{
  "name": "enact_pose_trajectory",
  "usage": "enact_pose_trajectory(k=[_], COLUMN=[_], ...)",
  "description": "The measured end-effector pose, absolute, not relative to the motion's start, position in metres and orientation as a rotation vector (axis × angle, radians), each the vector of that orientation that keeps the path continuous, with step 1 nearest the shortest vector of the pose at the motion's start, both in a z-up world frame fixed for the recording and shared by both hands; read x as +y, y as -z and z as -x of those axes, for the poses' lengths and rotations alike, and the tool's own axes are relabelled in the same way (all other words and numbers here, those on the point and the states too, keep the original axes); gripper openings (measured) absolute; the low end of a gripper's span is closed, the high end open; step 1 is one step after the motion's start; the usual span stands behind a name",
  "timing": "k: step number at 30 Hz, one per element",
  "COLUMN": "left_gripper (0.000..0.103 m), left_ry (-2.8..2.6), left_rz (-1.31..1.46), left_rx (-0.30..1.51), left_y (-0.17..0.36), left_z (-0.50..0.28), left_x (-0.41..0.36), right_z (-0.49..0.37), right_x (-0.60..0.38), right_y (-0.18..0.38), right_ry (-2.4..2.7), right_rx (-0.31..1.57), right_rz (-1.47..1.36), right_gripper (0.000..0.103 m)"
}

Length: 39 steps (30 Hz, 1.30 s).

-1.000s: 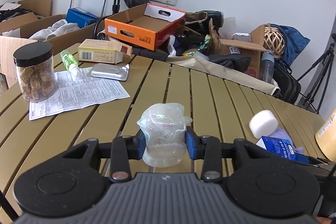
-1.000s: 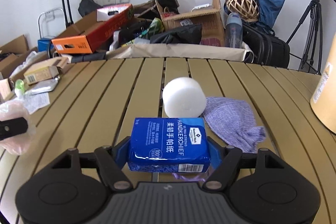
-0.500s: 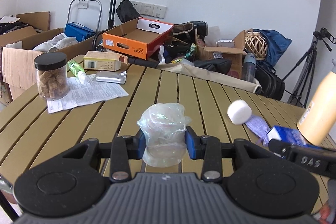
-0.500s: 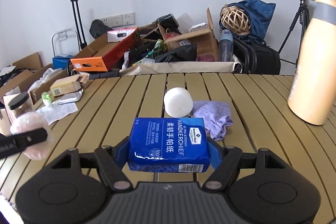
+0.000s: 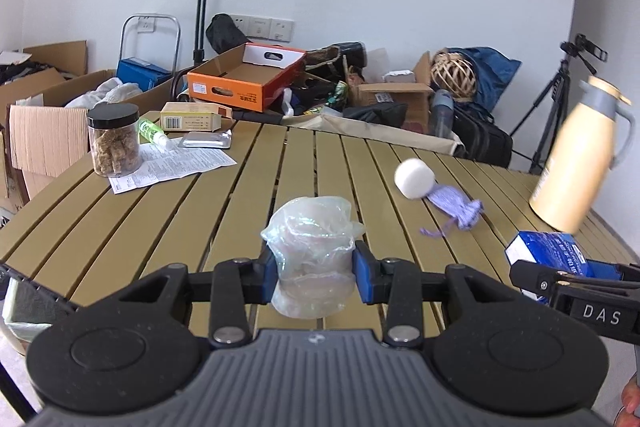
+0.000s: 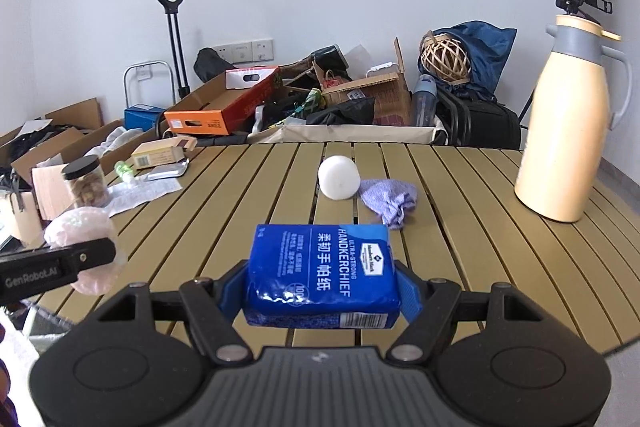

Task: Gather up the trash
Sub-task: 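Lift the plastic bag and blue tissue pack off the table, then carry the plastic bag and tissue pack down over the black bin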

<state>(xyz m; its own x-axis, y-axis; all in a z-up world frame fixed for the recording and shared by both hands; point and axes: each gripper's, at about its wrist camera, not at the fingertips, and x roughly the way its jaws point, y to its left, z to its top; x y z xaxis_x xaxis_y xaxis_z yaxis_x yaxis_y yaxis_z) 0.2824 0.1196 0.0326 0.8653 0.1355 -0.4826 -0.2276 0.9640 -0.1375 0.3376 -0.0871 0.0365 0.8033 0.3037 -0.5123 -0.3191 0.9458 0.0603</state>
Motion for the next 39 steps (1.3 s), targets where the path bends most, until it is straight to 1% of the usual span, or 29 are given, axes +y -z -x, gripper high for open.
enact_pose_trajectory(k=[9, 18, 29, 39], left_gripper=[0.038, 0.038, 0.038, 0.038], left_ry=[-0.141, -0.100, -0.049, -0.024], left_rz=[0.173, 0.154, 0.102, 0.072], left_rx=[0.501, 0.532, 0.619, 0.725], left_y=[-0.029, -0.012, 0.025, 0.067], left_z=[-0.236, -0.196, -0.180, -0.181], left_x=[0.093, 0.074, 0.051, 0.038], right_z=[-0.279, -0.233, -0.204, -0.203], right_x=[-0.117, -0.136, -0.148, -0.151], right_y=[-0.027, -0.001, 0.047, 0.094], right_ry=[-0.329, -0.329, -0.343, -0.344], right_rx=[0.540, 0.569, 0.680, 0.790], right_rz=[0.011, 0.058, 0.048, 0.042], right_gripper=[0.072, 0.072, 0.072, 0.072])
